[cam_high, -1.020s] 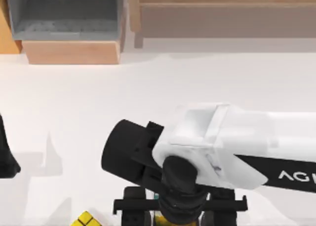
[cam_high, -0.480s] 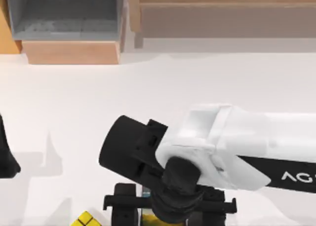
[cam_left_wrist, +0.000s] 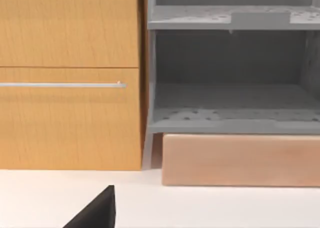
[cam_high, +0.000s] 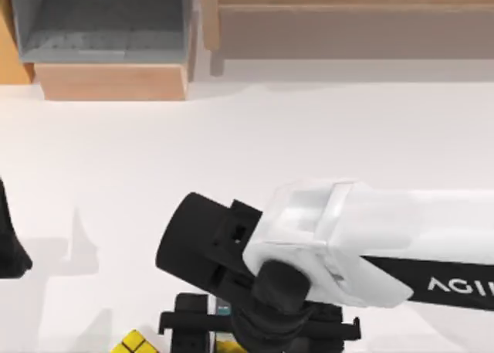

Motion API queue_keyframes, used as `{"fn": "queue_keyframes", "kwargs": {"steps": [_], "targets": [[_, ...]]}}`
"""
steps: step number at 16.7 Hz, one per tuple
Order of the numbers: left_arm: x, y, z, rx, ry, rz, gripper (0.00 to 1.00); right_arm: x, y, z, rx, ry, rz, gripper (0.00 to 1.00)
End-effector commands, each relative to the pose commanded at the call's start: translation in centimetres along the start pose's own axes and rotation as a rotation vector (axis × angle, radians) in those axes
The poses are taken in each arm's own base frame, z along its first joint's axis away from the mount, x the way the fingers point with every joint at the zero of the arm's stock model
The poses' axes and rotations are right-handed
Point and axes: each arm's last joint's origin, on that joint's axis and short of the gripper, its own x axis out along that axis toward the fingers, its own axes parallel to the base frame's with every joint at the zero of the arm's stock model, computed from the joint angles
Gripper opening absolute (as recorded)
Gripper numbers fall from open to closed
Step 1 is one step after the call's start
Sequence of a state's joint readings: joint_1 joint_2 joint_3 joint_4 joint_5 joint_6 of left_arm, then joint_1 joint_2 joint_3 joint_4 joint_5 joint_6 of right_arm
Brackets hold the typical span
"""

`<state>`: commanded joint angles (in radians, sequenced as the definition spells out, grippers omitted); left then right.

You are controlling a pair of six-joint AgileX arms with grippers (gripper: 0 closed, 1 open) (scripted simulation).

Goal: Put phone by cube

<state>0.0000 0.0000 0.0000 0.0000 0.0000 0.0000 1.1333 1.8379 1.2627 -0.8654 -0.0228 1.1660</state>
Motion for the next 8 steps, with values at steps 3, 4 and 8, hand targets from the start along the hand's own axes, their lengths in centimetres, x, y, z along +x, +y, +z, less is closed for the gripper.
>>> {"fn": "queue_keyframes", "kwargs": {"steps": [3, 4, 8], "targets": [[0.0, 0.0, 0.0, 0.0, 0.0, 0.0, 1.0, 1.7, -0.5, -0.2, -0.01, -0.01, -0.059, 0.0], [0.0, 0.0, 0.0, 0.0, 0.0, 0.0, 1.0, 2.3, -0.7, -0.2, -0.013, -0.012, -0.083, 0.0], [0.0, 0.0, 0.0, 0.0, 0.0, 0.0, 1.0, 3.5, -1.2, -0.4, -0.017, -0.007, -0.129, 0.0]]}}
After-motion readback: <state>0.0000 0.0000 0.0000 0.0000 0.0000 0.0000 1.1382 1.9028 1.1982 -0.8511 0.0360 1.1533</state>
